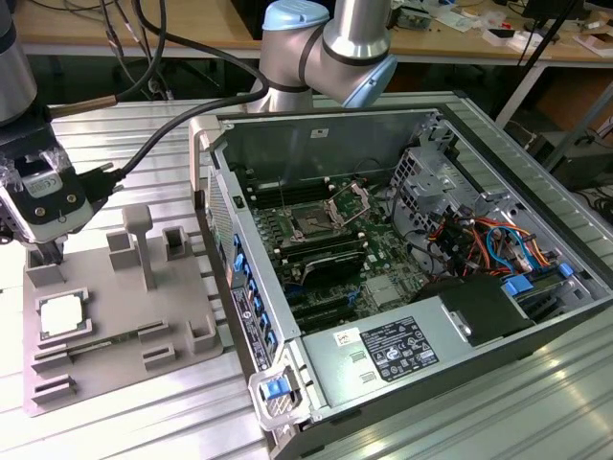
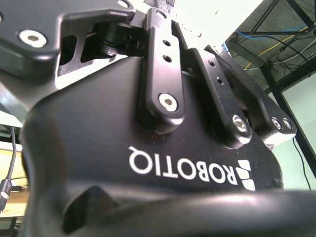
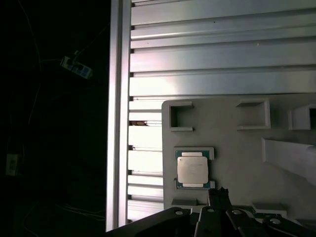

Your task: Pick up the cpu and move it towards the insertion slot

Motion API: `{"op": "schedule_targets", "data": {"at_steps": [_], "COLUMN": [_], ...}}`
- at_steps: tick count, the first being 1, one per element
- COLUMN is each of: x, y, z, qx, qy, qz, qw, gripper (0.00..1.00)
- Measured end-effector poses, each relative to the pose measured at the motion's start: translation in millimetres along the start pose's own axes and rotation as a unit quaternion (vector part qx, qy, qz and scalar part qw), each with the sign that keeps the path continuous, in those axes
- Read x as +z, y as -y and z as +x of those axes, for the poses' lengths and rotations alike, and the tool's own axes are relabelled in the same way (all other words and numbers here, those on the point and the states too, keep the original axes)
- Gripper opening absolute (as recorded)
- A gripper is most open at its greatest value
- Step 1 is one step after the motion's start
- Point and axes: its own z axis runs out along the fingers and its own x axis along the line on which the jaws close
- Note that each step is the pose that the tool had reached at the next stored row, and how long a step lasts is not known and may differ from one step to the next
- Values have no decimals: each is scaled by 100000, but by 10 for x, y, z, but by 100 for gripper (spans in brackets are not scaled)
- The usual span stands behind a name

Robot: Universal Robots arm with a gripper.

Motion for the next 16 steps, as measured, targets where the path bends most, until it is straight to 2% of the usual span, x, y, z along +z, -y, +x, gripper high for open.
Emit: {"op": "schedule_targets", "data": {"at_steps": [16], "x": [29], "y": [3], "z": [0], "qx": [2], "qy": [0], "qz": [-1], "qw": [100000], "gripper": [11]}}
